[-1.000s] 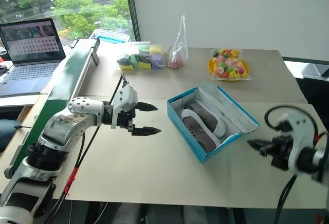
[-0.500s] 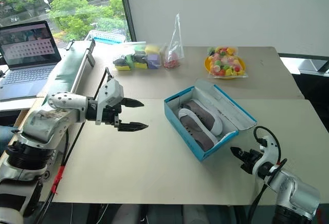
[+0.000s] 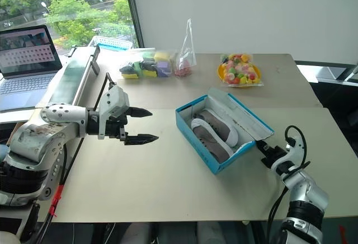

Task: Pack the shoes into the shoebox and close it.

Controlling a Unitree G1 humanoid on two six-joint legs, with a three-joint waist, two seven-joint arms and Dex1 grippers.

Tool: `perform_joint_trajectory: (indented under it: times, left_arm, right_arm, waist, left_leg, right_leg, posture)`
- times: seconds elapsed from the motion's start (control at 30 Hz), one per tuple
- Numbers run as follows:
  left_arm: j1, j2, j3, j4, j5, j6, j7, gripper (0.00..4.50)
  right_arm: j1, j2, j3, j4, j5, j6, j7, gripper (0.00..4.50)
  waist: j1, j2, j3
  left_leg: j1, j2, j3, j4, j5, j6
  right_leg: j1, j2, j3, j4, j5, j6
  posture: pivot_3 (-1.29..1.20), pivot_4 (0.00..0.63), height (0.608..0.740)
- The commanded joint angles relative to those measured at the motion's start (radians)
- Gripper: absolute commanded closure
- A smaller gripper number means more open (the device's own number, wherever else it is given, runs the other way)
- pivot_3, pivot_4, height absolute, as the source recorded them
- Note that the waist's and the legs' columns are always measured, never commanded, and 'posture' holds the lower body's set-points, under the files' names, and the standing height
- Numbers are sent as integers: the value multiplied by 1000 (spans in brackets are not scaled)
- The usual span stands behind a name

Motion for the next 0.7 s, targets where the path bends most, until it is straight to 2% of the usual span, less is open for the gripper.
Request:
perform_joint_trajectory:
  times: [0.03, 0.17, 0.3, 0.47, 0.7]
  left_arm:
    - [-17, 7, 20, -45, -20, 18, 8, 0]
    - [-28, 14, 29, -64, -50, 54, 3, 0]
    - [-32, 28, 23, -73, -64, 67, -6, 0]
    - [-52, 33, -1, -51, -37, 40, -12, 0]
    - [-83, 24, -19, -43, -40, 31, -26, 0]
  right_arm:
    - [-68, 14, -16, 155, 58, -70, 35, 4492]
    - [-108, 16, -25, 251, 82, -168, 91, 4492]
    - [-120, 41, -36, 201, 147, -242, 186, 4492]
    - [-132, 41, -36, 78, 219, -223, 184, 4492]
    - [-129, -24, -30, -142, 337, -84, 175, 4492]
  waist:
    - [-10, -2, 0]
    - [-16, -2, 0]
    - [-21, -1, 1]
    - [-13, 9, 7]
    - [1, 13, 10]
  left_leg:
    - [1, 0, 0, 0, 0, 0]
    - [4, 1, 0, -1, 0, 0]
    - [5, 1, 0, -1, 0, 0]
    - [3, 0, 0, -1, 0, 0]
    - [-9, 0, 0, -1, 0, 0]
  right_leg:
    - [1, 0, 0, 0, 0, 0]
    - [3, 1, 0, -1, 0, 0]
    - [4, 1, 1, -1, 0, 0]
    - [2, 0, 1, 0, 0, 0]
    - [-9, 0, 0, 1, 0, 0]
  posture:
    - [0, 150, 740]
    - [0, 150, 740]
    - [0, 150, 740]
    - [0, 150, 740]
    - [0, 150, 740]
